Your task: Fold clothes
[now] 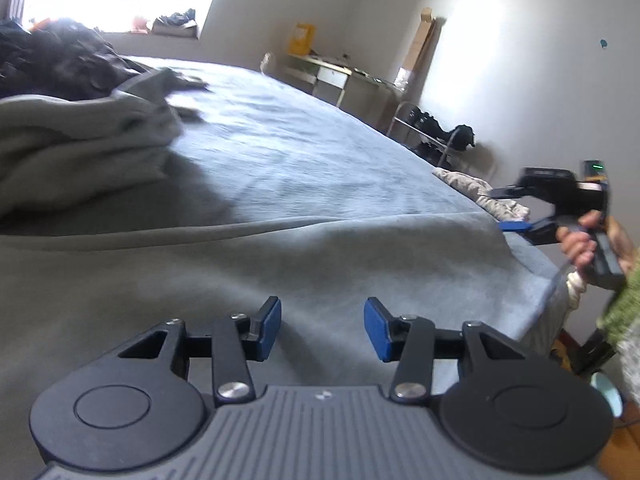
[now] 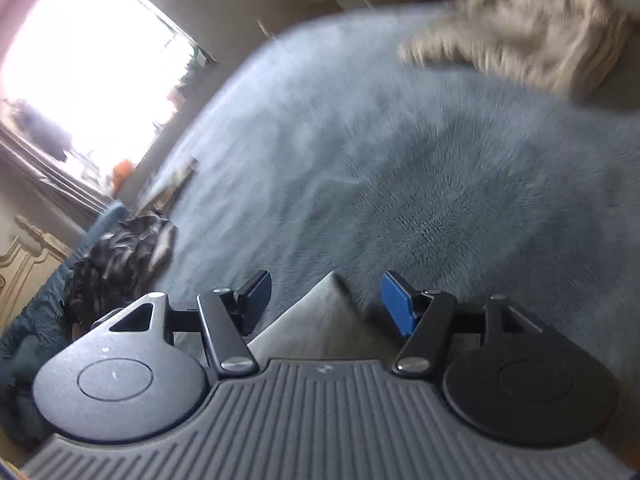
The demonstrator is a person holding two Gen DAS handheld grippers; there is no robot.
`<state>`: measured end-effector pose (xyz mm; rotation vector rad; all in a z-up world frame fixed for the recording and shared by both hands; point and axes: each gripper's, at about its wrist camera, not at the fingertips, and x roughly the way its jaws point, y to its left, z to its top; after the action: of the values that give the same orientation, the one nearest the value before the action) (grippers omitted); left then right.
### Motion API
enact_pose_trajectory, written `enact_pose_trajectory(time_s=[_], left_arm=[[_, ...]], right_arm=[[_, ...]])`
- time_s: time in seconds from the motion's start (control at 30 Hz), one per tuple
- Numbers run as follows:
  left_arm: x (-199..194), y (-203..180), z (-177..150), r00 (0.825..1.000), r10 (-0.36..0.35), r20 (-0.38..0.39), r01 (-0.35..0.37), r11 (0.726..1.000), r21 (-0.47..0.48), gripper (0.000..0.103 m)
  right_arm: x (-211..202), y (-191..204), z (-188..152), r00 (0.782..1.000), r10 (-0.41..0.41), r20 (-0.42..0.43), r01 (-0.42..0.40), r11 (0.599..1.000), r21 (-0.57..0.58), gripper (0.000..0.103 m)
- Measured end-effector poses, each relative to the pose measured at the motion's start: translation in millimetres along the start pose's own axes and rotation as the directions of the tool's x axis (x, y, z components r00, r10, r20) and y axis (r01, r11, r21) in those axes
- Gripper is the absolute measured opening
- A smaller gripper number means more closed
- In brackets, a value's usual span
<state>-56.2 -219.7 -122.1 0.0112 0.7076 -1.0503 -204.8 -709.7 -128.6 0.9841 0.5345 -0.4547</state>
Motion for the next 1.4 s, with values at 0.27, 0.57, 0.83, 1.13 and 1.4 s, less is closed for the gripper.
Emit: enact_pose_trajectory(time_s=[0.27,0.57,0.83,1.13,1.4], left_arm=[[39.5,-23.8,11.0,1.0,-0.014,-0.019,0.014,0.999,0.037,0.047],[53.6,-30.8,6.5,0.999,0.014,-0.031,-0.012,0.997,0.071,0.047],[53.2,-32.6,4.7,0.999,0.042,-0.02,-0.04,0.994,0.1,0.047],[51.7,-30.6,8.9,0.998,0.057,-0.006,-0.056,0.995,0.084,0.049],[55.9,-33.8,4.0,0.997,0.081,-0.015,-0.079,0.991,0.11,0.049]], right_arm=[[55.9,15.0,5.4,0.957,0.049,-0.285,-0.069,0.996,-0.06,0.057],[-48.6,85.7,-118.7,0.98,0.197,-0.026,-0.154,0.67,-0.726,0.026],[-88.3,101.8,-282.8,0.961,0.26,0.092,0.15,-0.21,-0.966,0.026],[-67.4,80.9,-333.8,0.943,0.274,0.187,0.32,-0.604,-0.73,0.026],[5.6,59.1,-227.5,0.827,0.235,0.511,0.522,-0.658,-0.543,0.028]])
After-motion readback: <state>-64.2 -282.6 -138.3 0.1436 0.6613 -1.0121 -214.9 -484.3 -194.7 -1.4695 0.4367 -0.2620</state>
